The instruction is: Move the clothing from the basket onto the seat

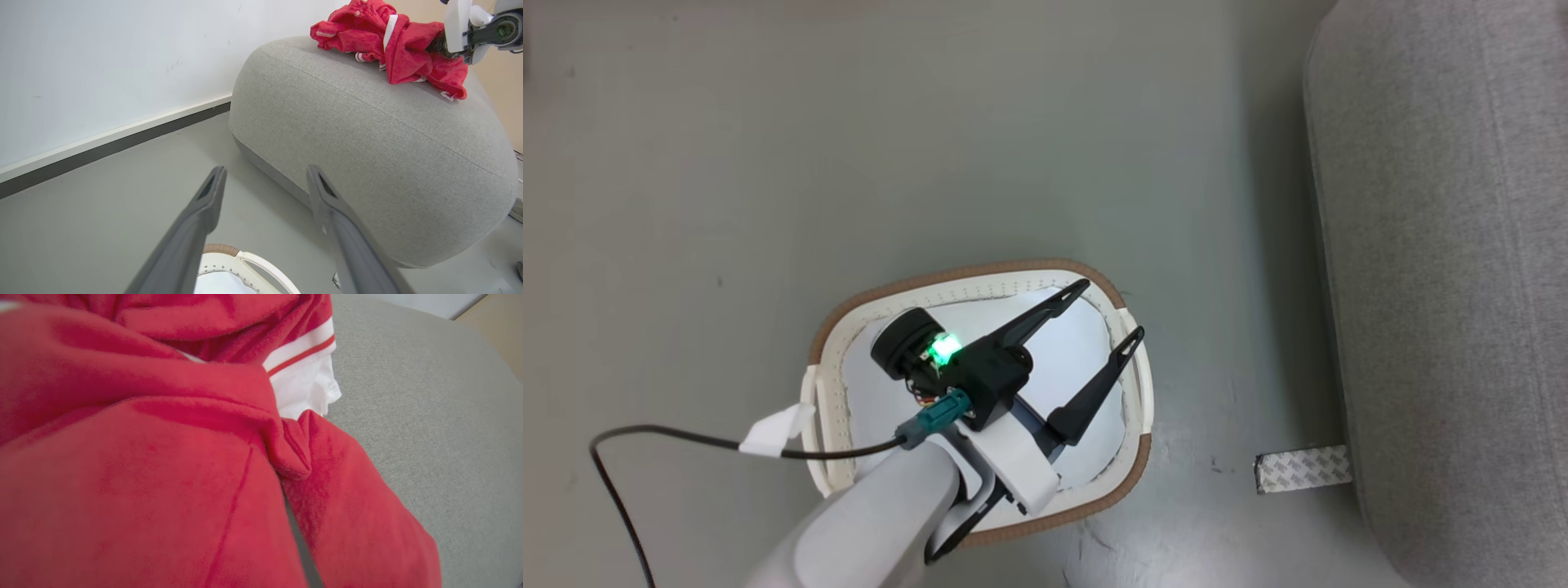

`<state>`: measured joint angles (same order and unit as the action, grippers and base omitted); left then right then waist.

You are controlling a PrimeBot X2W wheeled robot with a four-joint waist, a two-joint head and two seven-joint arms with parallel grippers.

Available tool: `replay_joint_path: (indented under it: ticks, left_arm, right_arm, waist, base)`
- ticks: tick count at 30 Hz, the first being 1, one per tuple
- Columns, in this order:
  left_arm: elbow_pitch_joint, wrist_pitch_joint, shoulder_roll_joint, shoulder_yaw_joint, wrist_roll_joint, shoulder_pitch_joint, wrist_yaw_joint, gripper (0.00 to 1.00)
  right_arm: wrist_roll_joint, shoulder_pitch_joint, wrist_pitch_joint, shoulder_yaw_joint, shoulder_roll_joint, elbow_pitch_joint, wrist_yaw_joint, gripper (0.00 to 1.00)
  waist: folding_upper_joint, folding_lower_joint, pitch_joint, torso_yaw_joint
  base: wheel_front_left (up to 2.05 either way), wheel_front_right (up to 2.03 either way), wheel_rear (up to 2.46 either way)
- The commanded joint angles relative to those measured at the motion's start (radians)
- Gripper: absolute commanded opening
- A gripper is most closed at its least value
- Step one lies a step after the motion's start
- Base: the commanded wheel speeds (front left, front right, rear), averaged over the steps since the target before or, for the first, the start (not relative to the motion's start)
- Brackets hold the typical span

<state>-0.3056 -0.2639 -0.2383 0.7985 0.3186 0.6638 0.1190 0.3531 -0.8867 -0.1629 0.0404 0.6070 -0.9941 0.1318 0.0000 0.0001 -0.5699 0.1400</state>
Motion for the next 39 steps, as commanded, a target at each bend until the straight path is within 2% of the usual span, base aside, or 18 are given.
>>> replay_joint_path:
  ticks: [1,9,12,19,26,32,35,39]
  left_arm:
    - [-0.005,0.0,-0.003,-0.006,0.006,-0.014,-0.004,1.0]
    - [-0.032,-0.001,0.013,-0.012,0.019,-0.053,-0.003,1.0]
    - [-0.041,-0.001,0.021,-0.022,0.03,-0.073,-0.004,1.0]
    - [-0.062,-0.001,0.03,-0.059,0.047,-0.132,-0.013,1.0]
    - [-0.09,0.0,0.045,-0.143,0.065,-0.18,-0.045,1.0]
    - [-0.086,0.0,0.046,-0.239,0.1,-0.223,-0.057,1.0]
    - [-0.08,0.0,0.036,-0.277,0.093,-0.246,-0.063,1.0]
    - [-0.062,-0.001,0.027,-0.34,0.092,-0.281,-0.083,1.0]
  right_arm:
    - [0.016,-0.001,0.006,-0.033,-0.017,0.015,-0.002,1.0]
    - [0.092,0.071,-0.024,-0.134,-0.009,0.044,-0.002,1.0]
    - [0.134,0.109,-0.046,-0.191,0.014,0.073,-0.002,1.0]
    - [0.255,0.189,-0.024,-0.327,0.061,0.184,-0.002,1.0]
    - [0.356,0.216,0.049,-0.425,0.088,0.332,-0.002,1.0]
    - [0.454,0.255,0.178,-0.444,0.095,0.486,-0.002,1.0]
    - [0.449,0.283,0.237,-0.442,0.103,0.54,-0.002,1.0]
    - [0.407,0.336,0.311,-0.424,0.081,0.589,-0.002,1.0]
  waist:
    - [0.0,-0.0001,0.025,0.01]
    - [0.0,-0.0001,0.12,0.03]
    - [0.0,-0.0001,0.169,0.033]
    - [0.0,-0.0001,0.288,0.04]
    - [0.0,-0.0001,0.415,0.011]
    - [0.0,-0.0001,0.499,-0.041]
    - [0.0,-0.0001,0.527,-0.07]
    - [0.0,-0.0001,0.554,-0.106]
  base:
    - [0.0,0.0,0.0]
    - [0.0,0.0,0.0]
    - [0.0,0.0,0.0]
    - [0.0,0.0,0.0]
    - [0.0,0.0,0.0]
    - [0.0,0.0,0.0]
    - [0.0,0.0,0.0]
    - [0.0,0.0,0.0]
